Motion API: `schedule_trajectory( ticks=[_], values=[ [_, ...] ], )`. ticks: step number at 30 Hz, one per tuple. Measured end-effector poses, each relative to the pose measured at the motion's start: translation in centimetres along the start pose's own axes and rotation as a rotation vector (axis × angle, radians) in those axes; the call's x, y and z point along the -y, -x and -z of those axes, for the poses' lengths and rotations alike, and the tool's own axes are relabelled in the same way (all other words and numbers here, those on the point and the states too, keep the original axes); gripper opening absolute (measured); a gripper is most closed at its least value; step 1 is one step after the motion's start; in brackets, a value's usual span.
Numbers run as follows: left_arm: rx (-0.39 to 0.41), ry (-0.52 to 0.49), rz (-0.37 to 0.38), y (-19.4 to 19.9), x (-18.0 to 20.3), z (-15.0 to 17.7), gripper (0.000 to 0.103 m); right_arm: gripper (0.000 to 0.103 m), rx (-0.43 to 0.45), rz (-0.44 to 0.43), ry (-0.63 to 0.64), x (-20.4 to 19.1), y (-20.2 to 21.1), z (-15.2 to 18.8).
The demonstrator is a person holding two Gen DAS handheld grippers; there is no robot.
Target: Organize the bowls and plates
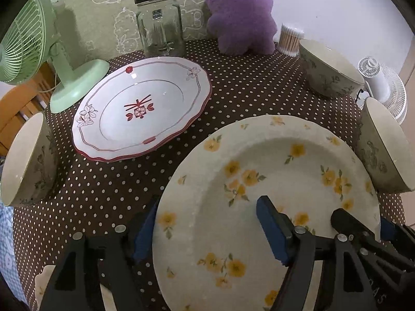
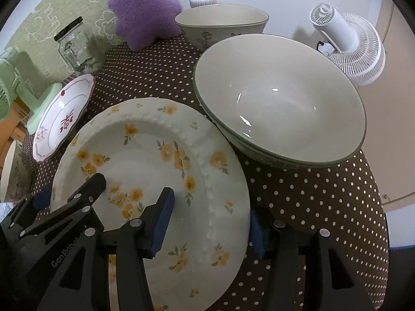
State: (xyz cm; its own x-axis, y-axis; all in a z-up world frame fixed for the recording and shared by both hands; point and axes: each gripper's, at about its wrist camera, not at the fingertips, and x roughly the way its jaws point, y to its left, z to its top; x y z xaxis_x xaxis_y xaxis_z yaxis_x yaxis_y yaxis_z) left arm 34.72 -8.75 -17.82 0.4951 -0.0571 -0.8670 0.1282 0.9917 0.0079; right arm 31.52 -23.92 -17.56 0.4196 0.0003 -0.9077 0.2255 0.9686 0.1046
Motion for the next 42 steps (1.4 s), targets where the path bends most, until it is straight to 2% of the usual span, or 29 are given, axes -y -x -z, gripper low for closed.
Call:
schedule_trajectory(
  ticks=[3,7,11,22,35,42],
  values=[
    [-0.014,-0.002,0.002,0.3,-0.2,0.1,0.069,0.056,0.003,0.010,0.005,-0.1,0.2,-0.1],
    [-0.016,-0.022,-0.009,1.1,0.3,0.4,0.068,0.056,0.019,0.030,0.017,-0.1,0.9,-0.5],
    [-0.018,-0.013,0.014,2.1,0.2,0.7,0.068,0.056,0.016,0.029,0.011,0.3,1.6,-0.3],
    [0.038,-0.010,0.013,6.2,0.2,1.1,0.068,0.056,0.044,0.036,-0.013,0.0,4.8,0.7],
    [0.081,0.050,-0.014,10.5,-2.9,3.8,0.068,0.056,0.090,-0.006,0.032,-2.4,8.8,3.3],
    [0.059,0.084,-0.042,11.6,-5.8,6.5,0.068,0.056,0.084,-0.026,0.073,-4.9,10.0,5.9]
  ],
)
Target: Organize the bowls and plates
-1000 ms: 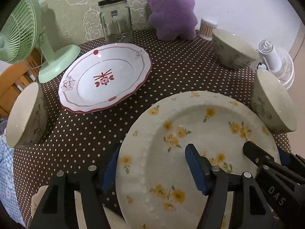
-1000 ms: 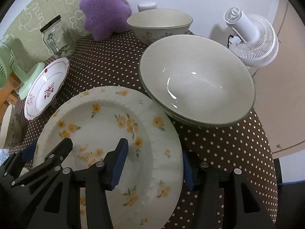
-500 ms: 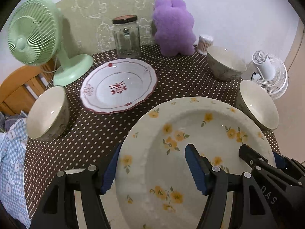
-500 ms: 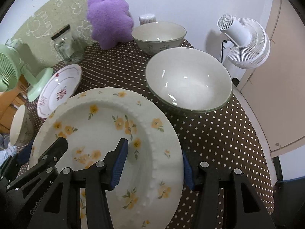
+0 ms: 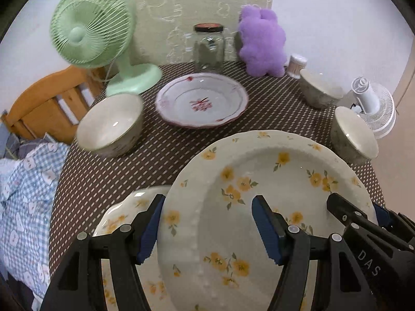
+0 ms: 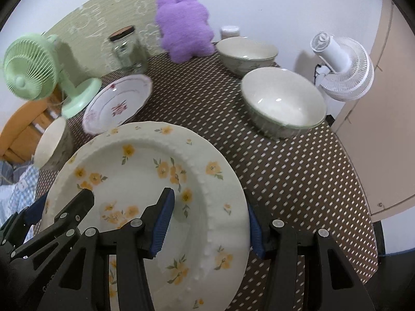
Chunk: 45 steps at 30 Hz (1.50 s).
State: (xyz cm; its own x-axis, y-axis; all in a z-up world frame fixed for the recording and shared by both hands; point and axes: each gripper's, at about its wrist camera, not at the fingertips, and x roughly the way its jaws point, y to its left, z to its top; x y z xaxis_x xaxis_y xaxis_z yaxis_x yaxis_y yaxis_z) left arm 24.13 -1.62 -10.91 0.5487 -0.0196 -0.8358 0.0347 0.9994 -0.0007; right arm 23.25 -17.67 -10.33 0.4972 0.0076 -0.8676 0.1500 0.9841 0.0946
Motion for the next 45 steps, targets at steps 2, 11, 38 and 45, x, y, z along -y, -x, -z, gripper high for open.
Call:
schedule_trajectory(
  ticks=[2,11,38,45],
  values=[
    [-0.007,0.007,-0.009,0.3,-1.0,0.7,0.068,0.056,-0.005,-0.010,0.008,-0.7,0.3,0.7],
    [-0.037,0.029,-0.016,1.0,-3.9,3.9,0.068,0.056,-0.015,-0.019,0.050,-3.9,1.1,3.8],
    [-0.127,0.039,-0.040,-0.9,-7.7,8.2,0.069,0.056,-0.088,0.014,0.162,-8.8,-1.3,7.8],
    [-0.127,0.026,-0.047,-1.5,-7.7,7.9,0.070,0.055,-0.108,0.014,0.169,-9.0,-1.9,8.1]
  ],
)
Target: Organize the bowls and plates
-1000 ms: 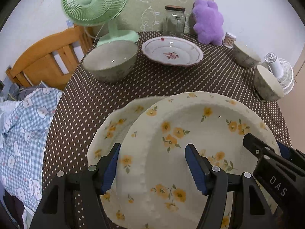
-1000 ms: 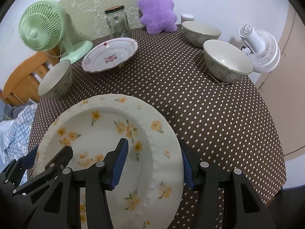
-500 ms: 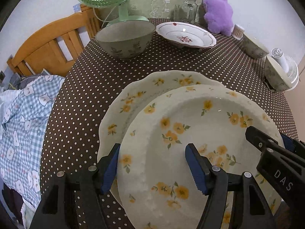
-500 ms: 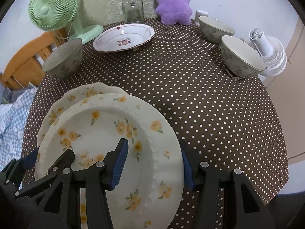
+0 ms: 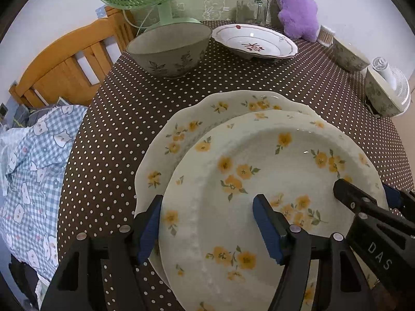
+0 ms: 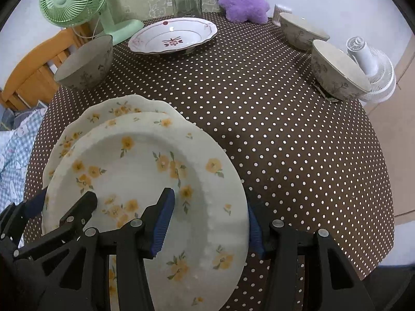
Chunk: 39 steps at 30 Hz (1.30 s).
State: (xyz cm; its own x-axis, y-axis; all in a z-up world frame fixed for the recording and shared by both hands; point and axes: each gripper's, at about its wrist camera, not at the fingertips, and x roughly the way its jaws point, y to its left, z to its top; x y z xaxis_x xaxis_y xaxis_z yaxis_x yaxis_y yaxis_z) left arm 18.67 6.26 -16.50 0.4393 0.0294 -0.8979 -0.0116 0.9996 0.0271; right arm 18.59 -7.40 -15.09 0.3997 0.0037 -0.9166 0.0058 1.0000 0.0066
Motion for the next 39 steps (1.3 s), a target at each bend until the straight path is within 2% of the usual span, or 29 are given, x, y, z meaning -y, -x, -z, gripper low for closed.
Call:
schedule_trajectory(
  ticks=[8,11,13,15,19,21,29,39],
  values=[
    [-0.006,-0.010,-0.014,-0.1,0.3,-0.3,0.075,0.055,-0.011,-0.014,0.010,0.4,-0.1,0.0],
    [0.010,-0.098,-0.081,0.0,1.6,-0.2,0.078,0.055,-0.006,-0.024,0.017,0.4,0.5,-0.1],
    [0.006,-0.109,-0.092,0.1,2.0,-0.1,0.080,0.054,0.003,-0.020,0.035,0.2,0.9,0.0],
    [-0.002,-0.084,-0.080,0.0,1.7,-0.2,0.081,0.047,0.001,-0.009,0.037,0.4,1.0,0.1],
    [-0.008,-0.052,-0.055,0.1,1.2,-0.4,0.081,0.046,-0.004,0.001,0.032,1.1,1.4,0.4],
    [-0.010,-0.036,-0.032,0.3,0.9,-0.4,0.082,0.037,0.008,-0.002,0.038,1.3,1.9,0.6],
    [0.002,0.006,0.042,1.1,-0.2,-0.7,0.085,0.038,0.010,0.000,0.060,0.2,1.3,-0.1],
    [0.012,0.018,0.051,1.0,-1.2,-1.2,0.085,0.041,-0.004,-0.007,0.041,-1.2,-0.4,-1.7]
  ],
)
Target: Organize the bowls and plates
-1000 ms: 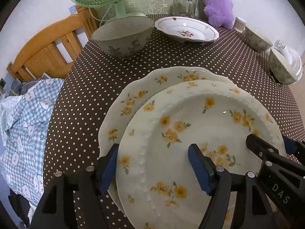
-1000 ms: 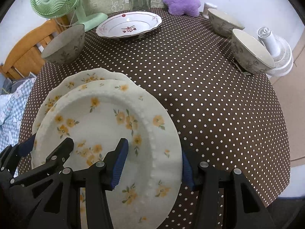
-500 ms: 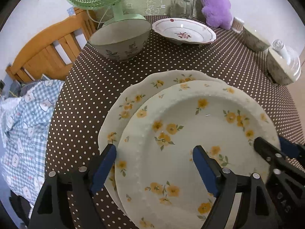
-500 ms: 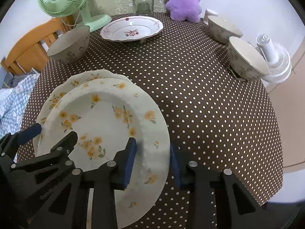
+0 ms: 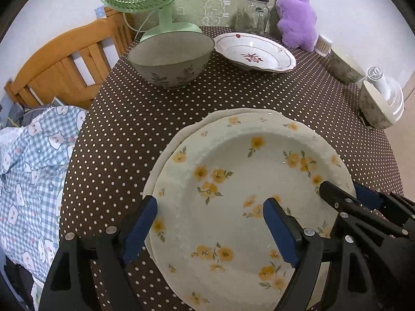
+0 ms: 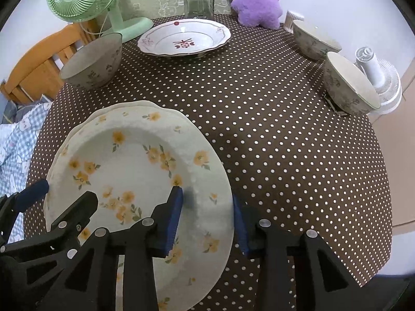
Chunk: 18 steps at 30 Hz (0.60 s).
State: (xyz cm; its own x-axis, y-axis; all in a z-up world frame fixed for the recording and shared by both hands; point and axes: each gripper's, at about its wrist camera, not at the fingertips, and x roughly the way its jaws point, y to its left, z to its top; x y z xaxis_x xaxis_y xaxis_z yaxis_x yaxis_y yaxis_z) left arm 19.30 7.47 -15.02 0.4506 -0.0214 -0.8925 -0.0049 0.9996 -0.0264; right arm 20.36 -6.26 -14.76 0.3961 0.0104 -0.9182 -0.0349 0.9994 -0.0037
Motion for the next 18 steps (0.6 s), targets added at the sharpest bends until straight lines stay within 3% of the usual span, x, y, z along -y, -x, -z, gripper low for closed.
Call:
schedule_trajectory(
  ticks=[16,18],
  values=[
    [-0.005,0.016,0.034,1.0,-1.2,0.1,0.088,0.047,-0.010,0.011,0.025,-0.7,-0.1,-0.7],
    [0.005,0.018,0.040,1.6,-1.4,0.1,0.090,0.053,0.003,0.004,0.024,-0.5,0.8,-0.7]
  ],
)
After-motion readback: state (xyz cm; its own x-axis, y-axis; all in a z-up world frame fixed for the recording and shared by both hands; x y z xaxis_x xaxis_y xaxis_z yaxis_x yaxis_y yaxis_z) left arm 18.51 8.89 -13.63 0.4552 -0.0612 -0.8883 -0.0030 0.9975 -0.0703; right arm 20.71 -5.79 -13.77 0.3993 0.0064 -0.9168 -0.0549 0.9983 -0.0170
